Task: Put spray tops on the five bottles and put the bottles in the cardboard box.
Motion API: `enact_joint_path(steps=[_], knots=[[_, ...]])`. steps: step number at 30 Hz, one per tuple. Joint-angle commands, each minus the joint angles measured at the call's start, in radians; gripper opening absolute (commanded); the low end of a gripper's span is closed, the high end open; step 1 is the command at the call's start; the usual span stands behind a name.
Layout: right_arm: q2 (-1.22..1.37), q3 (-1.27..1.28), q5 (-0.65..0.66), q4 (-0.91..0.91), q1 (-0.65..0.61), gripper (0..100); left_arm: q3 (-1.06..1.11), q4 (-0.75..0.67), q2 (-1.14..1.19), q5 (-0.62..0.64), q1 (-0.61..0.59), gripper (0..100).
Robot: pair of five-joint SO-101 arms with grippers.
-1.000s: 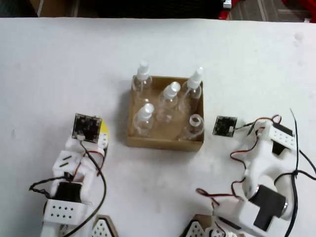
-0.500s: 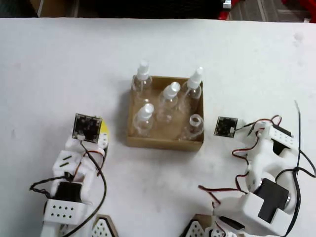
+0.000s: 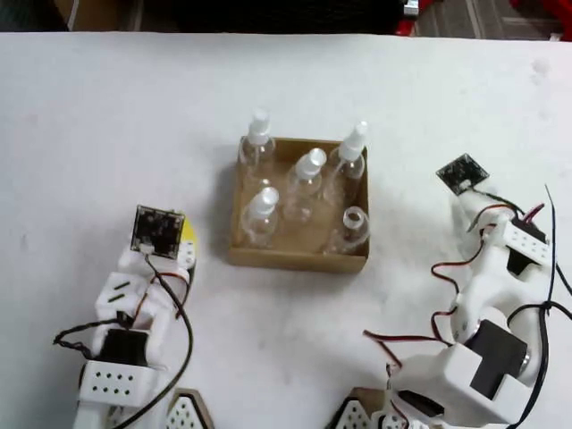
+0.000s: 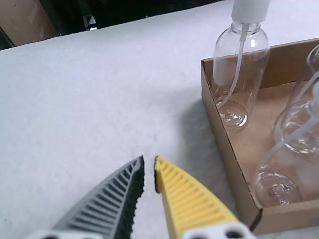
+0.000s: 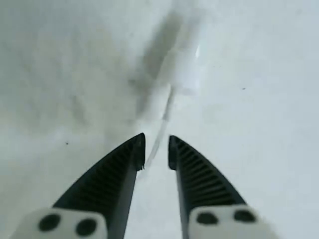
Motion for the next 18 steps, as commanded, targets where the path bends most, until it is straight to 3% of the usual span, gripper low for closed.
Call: enact_joint_path(steps=[1, 8, 11, 18], knots=[[-0.004, 0.021, -0.026, -0.013, 0.010, 20.7, -0.021, -0.026, -0.012, -0.014, 0.001, 4], [-0.004, -0.021, -0.037, -0.013, 0.008, 20.7, -0.021, -0.026, -0.012, -0.014, 0.001, 4], [0.016, -0.094, -0.130, -0.008, -0.004, 20.8, -0.021, -0.026, -0.012, -0.014, 0.001, 4], [0.239, -0.439, -0.121, 0.300, -0.117, 20.5, -0.021, -0.026, -0.012, -0.014, 0.001, 4]])
